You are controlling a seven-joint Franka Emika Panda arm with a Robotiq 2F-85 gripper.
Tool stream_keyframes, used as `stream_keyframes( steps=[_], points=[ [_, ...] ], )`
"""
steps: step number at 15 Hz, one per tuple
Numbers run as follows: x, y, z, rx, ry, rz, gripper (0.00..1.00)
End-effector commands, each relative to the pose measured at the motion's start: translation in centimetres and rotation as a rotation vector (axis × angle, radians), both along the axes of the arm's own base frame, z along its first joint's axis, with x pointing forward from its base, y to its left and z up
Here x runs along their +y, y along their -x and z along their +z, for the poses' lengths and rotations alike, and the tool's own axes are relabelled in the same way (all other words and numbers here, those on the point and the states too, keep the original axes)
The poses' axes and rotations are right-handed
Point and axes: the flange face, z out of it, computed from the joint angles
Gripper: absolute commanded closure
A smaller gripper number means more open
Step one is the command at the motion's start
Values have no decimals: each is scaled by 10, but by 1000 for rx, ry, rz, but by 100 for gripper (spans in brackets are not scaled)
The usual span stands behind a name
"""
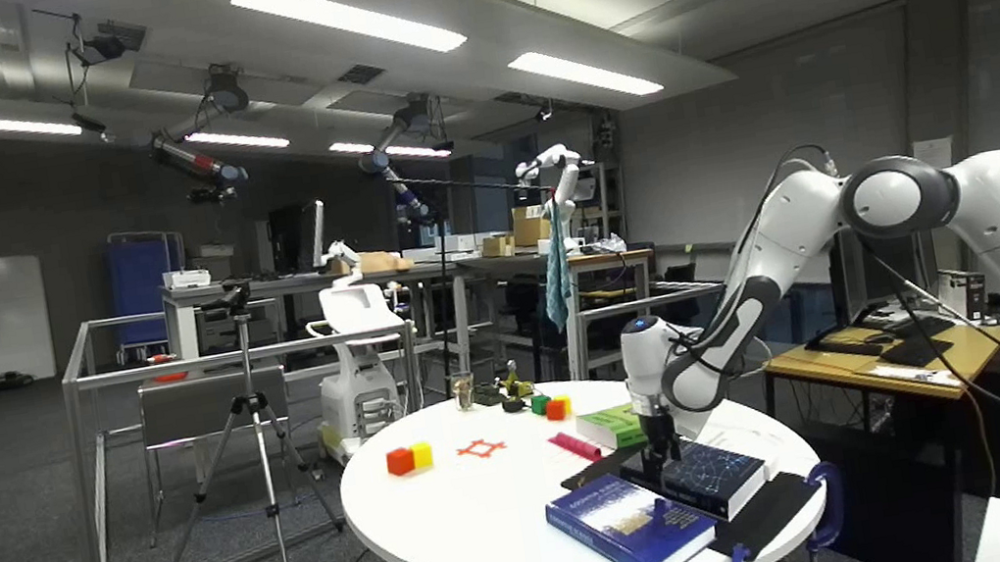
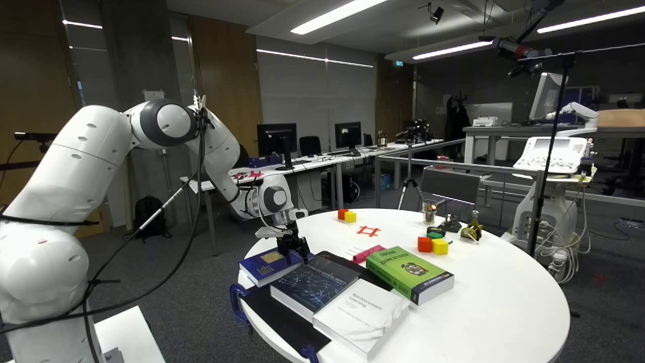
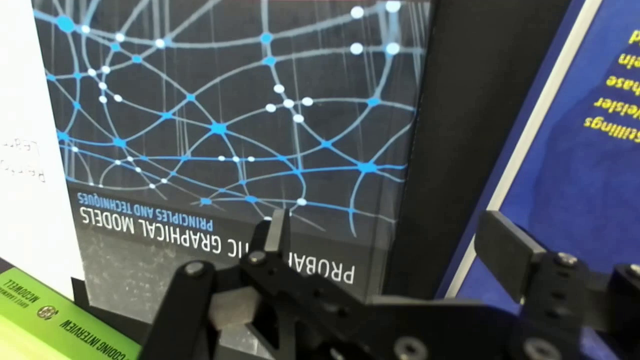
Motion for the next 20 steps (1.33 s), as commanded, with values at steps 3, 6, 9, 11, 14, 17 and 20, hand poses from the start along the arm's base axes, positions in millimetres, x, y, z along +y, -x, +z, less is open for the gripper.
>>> stream_keyframes(
  steps=[3,6,9,11,14,17,20],
  points=[
    [-10,-21,7,-51,41,-44,0],
    [-12,-29,3,-69,50,-79,0],
    [-7,-37,-2,-84,57,-108,0],
    [-1,-41,-5,-92,63,-117,0],
    [8,-46,-9,-97,66,-125,0],
    [14,-48,-11,-97,70,-127,0],
    [16,-49,-13,-92,69,-127,0]
  ],
)
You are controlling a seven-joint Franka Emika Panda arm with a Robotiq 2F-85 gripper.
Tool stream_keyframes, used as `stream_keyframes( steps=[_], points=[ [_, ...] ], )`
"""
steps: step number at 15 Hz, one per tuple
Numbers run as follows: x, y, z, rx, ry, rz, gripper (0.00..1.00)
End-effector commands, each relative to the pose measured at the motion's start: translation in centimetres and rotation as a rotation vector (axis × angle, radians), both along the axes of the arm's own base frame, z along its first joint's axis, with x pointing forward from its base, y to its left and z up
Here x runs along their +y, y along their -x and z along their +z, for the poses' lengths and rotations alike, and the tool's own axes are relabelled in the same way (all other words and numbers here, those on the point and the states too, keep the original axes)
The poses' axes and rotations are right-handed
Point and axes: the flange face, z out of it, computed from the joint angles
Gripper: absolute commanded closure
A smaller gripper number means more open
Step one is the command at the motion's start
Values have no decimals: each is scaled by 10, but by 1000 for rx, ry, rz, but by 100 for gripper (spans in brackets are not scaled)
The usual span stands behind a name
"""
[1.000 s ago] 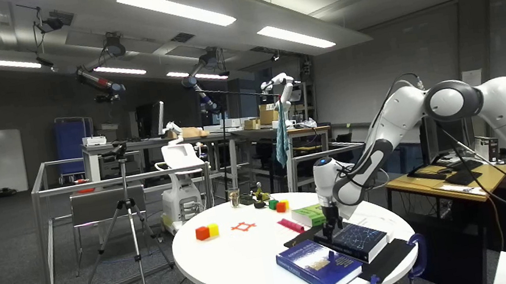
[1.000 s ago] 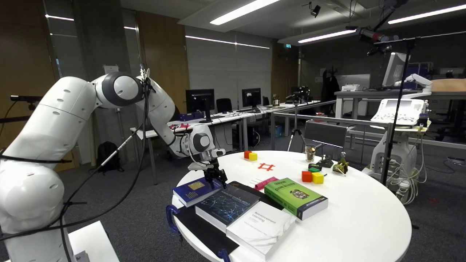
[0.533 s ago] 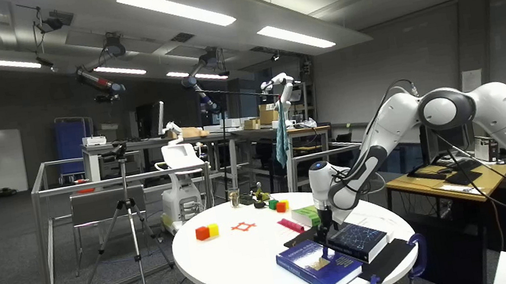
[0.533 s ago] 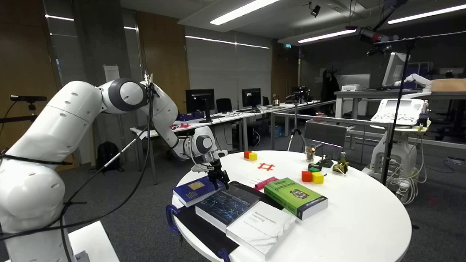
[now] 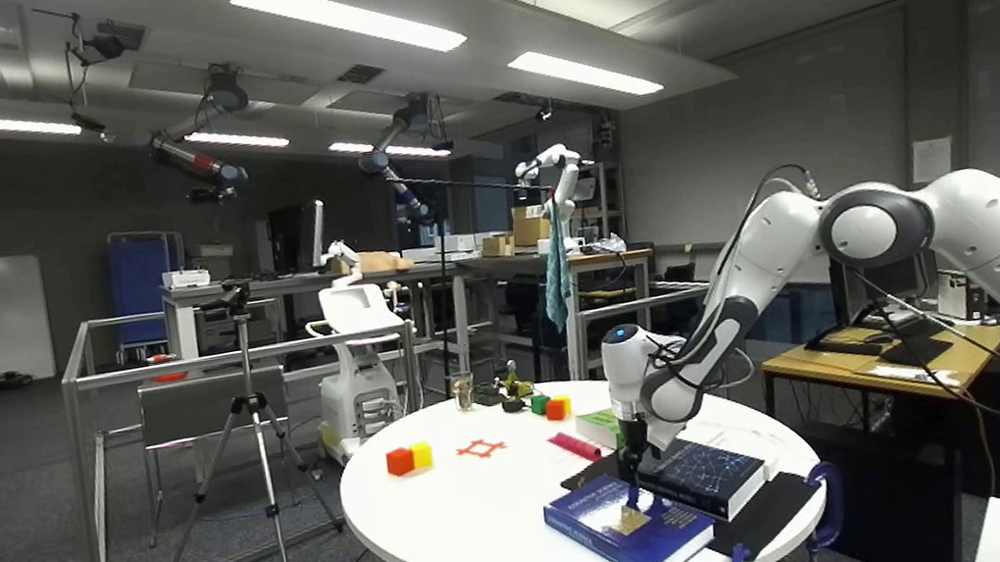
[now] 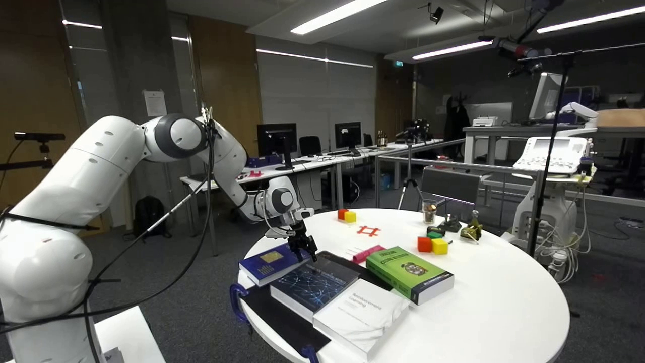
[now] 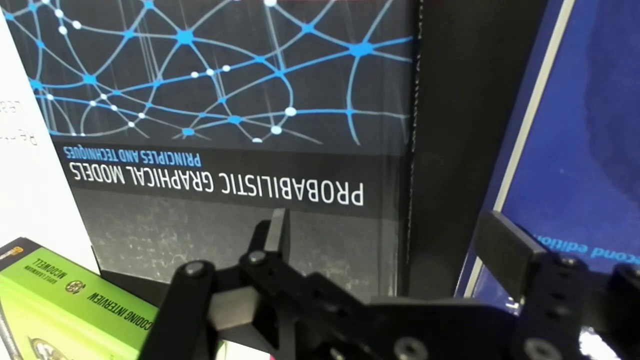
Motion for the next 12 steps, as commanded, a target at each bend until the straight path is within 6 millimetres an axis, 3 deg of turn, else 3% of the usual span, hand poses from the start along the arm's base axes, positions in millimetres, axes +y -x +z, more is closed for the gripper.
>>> stream_keyframes(
  steps=[1,12],
  points=[
    [7,-6,1,5,28,-13,0],
    [38,-9,2,2,28,29,0]
  ],
)
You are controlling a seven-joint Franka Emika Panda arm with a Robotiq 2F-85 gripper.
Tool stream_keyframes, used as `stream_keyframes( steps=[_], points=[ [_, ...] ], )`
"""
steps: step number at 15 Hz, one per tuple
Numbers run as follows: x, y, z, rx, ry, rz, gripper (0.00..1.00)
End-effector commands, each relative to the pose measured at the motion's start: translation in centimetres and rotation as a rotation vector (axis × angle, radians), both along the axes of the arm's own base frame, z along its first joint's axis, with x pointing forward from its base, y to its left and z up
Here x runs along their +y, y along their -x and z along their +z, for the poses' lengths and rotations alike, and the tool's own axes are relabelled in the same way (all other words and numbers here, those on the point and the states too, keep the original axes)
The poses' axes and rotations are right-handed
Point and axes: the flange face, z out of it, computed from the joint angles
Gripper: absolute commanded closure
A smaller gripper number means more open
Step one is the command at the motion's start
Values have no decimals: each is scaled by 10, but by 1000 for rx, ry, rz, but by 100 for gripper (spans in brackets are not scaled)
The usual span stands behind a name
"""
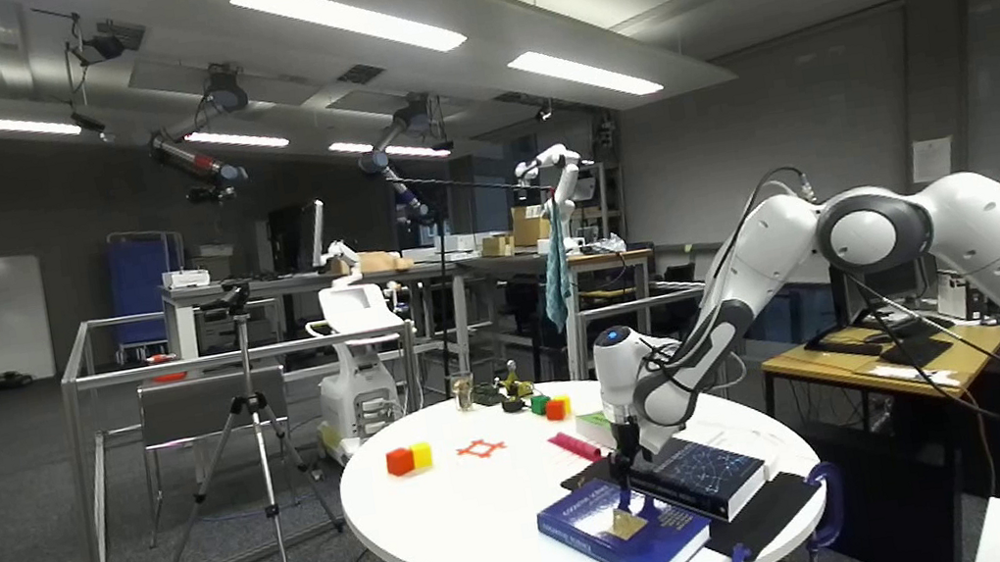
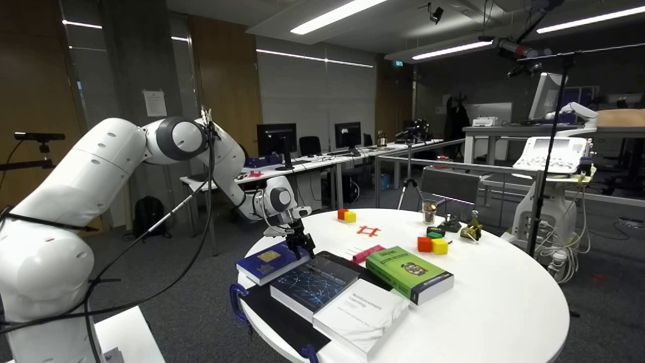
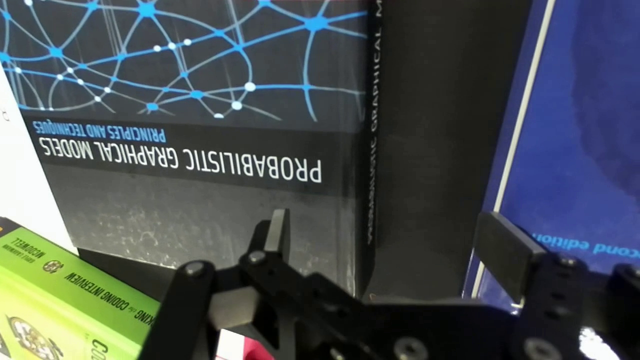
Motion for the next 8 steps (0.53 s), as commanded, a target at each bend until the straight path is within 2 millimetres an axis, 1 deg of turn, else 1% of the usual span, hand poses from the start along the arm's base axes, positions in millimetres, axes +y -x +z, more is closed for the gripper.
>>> stream_keyframes(
  steps=[1,8],
  points=[
    [20,-3,2,9,25,5,0],
    [44,-1,1,10,35,46,0]
  ],
)
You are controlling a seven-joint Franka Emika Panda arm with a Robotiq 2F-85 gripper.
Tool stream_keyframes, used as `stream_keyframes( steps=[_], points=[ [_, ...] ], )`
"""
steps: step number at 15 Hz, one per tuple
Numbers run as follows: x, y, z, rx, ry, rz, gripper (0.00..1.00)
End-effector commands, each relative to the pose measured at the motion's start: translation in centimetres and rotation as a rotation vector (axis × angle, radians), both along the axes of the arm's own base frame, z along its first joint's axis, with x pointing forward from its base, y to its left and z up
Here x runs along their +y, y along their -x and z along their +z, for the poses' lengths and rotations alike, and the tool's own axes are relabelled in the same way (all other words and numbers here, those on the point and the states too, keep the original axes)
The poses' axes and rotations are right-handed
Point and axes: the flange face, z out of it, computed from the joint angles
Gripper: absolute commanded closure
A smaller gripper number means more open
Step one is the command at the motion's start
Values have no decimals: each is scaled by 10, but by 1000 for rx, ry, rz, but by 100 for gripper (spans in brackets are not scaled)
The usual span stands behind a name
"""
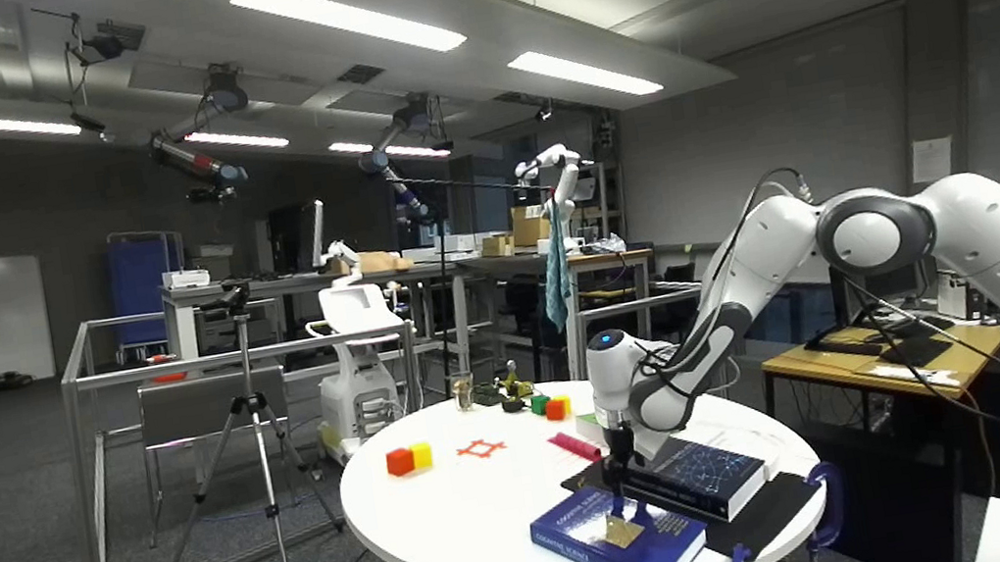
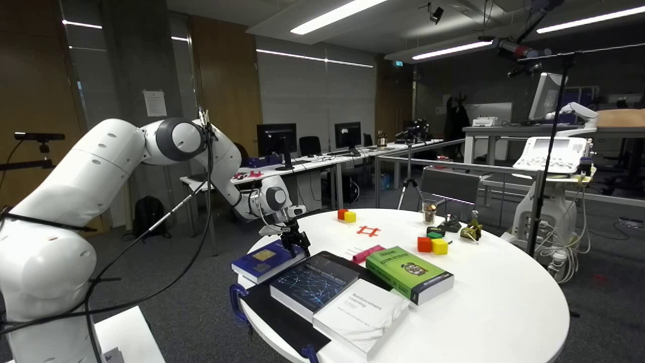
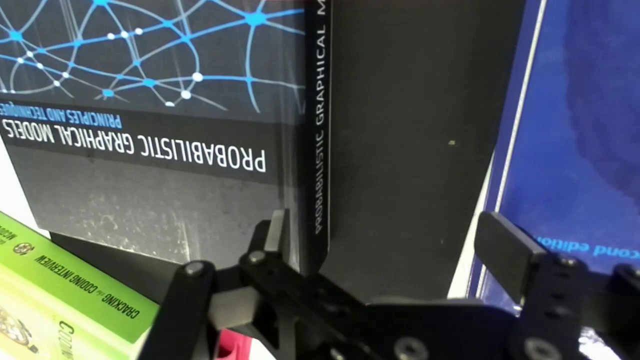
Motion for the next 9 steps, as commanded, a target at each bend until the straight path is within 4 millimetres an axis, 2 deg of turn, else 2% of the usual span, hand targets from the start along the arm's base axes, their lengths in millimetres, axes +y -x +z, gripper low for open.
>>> stream_keyframes(
  steps=[1,9],
  points=[
    [19,-4,3,8,33,9,0],
    [41,-10,12,0,30,44,0]
  ],
)
